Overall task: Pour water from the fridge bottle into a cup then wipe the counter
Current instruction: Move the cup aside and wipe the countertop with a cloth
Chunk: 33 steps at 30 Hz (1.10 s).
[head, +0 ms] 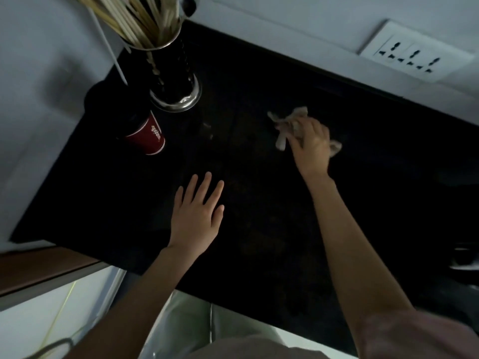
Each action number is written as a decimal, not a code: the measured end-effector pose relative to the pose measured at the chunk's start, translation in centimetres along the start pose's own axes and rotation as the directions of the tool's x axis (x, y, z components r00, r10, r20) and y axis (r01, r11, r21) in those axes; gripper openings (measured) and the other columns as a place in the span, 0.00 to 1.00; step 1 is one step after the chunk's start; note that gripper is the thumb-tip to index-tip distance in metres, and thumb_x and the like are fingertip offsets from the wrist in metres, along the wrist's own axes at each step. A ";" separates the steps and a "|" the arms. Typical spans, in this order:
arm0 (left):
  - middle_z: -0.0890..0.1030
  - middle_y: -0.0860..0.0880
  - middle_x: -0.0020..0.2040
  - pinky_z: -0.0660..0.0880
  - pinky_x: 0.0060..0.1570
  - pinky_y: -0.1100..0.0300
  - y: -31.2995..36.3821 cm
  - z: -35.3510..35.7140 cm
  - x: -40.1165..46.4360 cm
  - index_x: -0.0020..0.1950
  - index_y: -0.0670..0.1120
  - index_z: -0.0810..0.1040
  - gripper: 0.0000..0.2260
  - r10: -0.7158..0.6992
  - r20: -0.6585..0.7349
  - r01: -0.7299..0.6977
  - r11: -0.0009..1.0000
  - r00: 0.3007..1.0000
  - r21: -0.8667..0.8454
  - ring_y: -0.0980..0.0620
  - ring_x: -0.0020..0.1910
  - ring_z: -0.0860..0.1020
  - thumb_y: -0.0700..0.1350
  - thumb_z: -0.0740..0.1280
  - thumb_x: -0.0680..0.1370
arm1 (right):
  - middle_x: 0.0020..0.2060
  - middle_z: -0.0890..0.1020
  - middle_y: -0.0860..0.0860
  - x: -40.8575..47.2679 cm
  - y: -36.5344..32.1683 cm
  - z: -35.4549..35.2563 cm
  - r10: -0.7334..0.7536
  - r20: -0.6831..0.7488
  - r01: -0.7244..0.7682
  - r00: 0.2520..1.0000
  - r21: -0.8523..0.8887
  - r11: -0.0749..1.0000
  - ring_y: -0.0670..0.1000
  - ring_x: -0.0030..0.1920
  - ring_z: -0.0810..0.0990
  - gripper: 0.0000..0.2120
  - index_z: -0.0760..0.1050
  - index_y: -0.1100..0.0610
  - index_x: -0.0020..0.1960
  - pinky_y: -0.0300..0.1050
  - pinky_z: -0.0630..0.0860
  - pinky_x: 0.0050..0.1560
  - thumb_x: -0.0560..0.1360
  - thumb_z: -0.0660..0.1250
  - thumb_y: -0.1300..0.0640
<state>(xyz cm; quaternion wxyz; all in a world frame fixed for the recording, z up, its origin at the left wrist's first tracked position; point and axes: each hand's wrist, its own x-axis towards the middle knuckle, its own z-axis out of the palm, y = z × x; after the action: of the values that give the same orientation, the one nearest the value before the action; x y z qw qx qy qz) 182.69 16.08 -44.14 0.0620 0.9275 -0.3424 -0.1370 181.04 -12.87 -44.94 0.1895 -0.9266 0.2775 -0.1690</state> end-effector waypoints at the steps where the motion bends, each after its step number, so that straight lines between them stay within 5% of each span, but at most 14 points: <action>1: 0.62 0.45 0.77 0.60 0.71 0.40 0.0 0.0 0.0 0.76 0.51 0.63 0.23 0.007 -0.009 -0.007 1.000 1.000 0.000 0.41 0.76 0.59 0.54 0.53 0.81 | 0.57 0.80 0.58 1.2 -0.7 0.6 -0.006 0.020 0.006 1.000 0.000 1.000 0.62 0.56 0.77 0.18 0.77 0.60 0.61 0.49 0.70 0.58 0.73 0.67 0.55; 6: 0.64 0.44 0.76 0.61 0.70 0.39 -0.1 0.2 -0.1 0.75 0.50 0.65 0.23 0.025 -0.039 -0.026 1.000 0.999 -0.006 0.40 0.75 0.61 0.51 0.60 0.80 | 0.57 0.80 0.54 -2.0 -4.9 1.6 -0.169 0.136 0.165 0.976 0.038 0.986 0.58 0.56 0.77 0.18 0.77 0.56 0.61 0.46 0.68 0.58 0.71 0.69 0.55; 12: 0.57 0.46 0.79 0.55 0.73 0.42 0.0 -0.7 0.0 0.77 0.52 0.59 0.23 0.019 0.038 -0.019 1.000 0.999 0.008 0.43 0.78 0.54 0.52 0.56 0.82 | 0.62 0.78 0.49 -15.5 -3.7 -2.6 -0.137 0.106 0.130 0.985 0.072 0.989 0.51 0.60 0.75 0.20 0.76 0.55 0.64 0.46 0.71 0.62 0.73 0.71 0.56; 16: 0.56 0.46 0.79 0.55 0.74 0.42 -0.2 -0.7 -0.1 0.77 0.52 0.58 0.24 0.038 0.041 -0.038 0.999 0.998 0.009 0.42 0.78 0.53 0.53 0.55 0.82 | 0.62 0.78 0.53 -17.2 1.6 -4.8 -0.022 0.044 0.023 0.999 -0.027 0.999 0.56 0.60 0.76 0.18 0.76 0.56 0.64 0.50 0.71 0.62 0.75 0.68 0.57; 21: 0.57 0.46 0.79 0.55 0.74 0.41 -0.1 -0.7 0.1 0.77 0.52 0.59 0.23 0.032 0.026 -0.032 0.999 0.999 -0.009 0.42 0.78 0.53 0.53 0.55 0.82 | 0.63 0.76 0.56 -8.4 4.7 -4.5 0.312 -0.039 -0.314 0.949 -0.057 0.948 0.61 0.63 0.72 0.19 0.73 0.57 0.66 0.51 0.67 0.62 0.76 0.66 0.55; 26: 0.55 0.45 0.79 0.53 0.74 0.42 0.1 -0.8 -0.1 0.78 0.51 0.58 0.24 0.036 0.040 -0.037 0.999 0.999 0.023 0.43 0.78 0.52 0.53 0.54 0.82 | 0.59 0.79 0.55 -7.8 -0.6 -1.8 0.094 0.113 -0.089 0.989 -0.041 0.995 0.61 0.58 0.76 0.21 0.75 0.55 0.63 0.53 0.70 0.60 0.71 0.66 0.51; 33: 0.57 0.43 0.78 0.58 0.73 0.40 -0.1 -1.2 -0.1 0.77 0.49 0.60 0.24 0.071 0.044 -0.072 0.997 0.997 0.035 0.40 0.77 0.55 0.53 0.56 0.82 | 0.62 0.78 0.50 -22.2 -3.2 -4.9 -0.056 0.073 0.050 0.996 0.092 0.995 0.53 0.59 0.76 0.19 0.77 0.53 0.63 0.49 0.72 0.61 0.72 0.69 0.56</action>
<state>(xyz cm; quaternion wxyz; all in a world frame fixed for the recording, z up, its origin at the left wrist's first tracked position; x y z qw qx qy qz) 183.00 16.25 -42.99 0.0426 0.9125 -0.3790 -0.1483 162.93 1.16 -43.89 0.2366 -0.9299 0.2375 -0.1514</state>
